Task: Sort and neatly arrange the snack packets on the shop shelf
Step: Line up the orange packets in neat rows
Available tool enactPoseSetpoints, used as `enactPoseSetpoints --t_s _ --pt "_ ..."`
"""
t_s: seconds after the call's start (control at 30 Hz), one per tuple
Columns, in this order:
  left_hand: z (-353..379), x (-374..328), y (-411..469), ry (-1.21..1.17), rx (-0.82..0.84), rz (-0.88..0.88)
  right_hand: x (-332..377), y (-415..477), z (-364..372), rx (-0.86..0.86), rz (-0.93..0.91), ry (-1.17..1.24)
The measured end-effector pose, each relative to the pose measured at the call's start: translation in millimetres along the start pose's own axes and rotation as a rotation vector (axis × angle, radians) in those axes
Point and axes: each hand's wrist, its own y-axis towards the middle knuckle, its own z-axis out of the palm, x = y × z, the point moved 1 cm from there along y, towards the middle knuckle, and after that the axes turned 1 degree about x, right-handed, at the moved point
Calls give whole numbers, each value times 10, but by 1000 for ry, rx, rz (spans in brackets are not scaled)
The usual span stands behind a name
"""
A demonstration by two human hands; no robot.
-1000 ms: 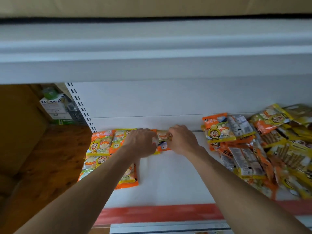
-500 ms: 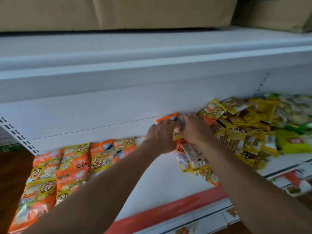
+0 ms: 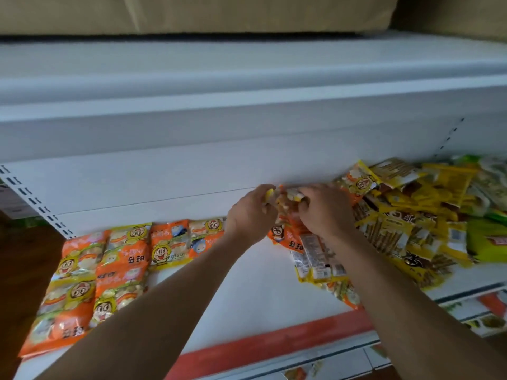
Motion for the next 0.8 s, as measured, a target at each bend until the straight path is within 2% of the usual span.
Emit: enactPoseSetpoints --t_s 0.1,0.17,0.2,0.3,0.43,0.5,0.6,0.67,0.73,0.8 --pt "-303 209 -56 -362 -102 -122 206 17 -139 -153 -37 225" --pt "-554 397 -158 -478 -206 -142 411 -3 -154 -164 19 493" --pt "-684 495 -223 -461 -250 -138 529 -20 -130 -155 47 596" --pt "-1010 812 -432 -159 -362 -76 926 -82 33 -120 2 709" --pt "-1170 1064 -665 293 -444 100 1433 -202 310 -114 -205 598" --pt "-1121 1145 -679 403 -351 113 1610 -255 475 -44 -324 471" --pt "-947 1277 -688 523 -22 -33 1711 -376 772 228 -469 208" --pt "-854 1376 -728 577 137 -63 1681 -434 900 328 -509 103" --pt "-843 1447 -749 597 248 -83 1659 -423 921 349 -511 105" --pt "-880 1488 -744 619 310 -78 1676 -388 867 285 -505 152"
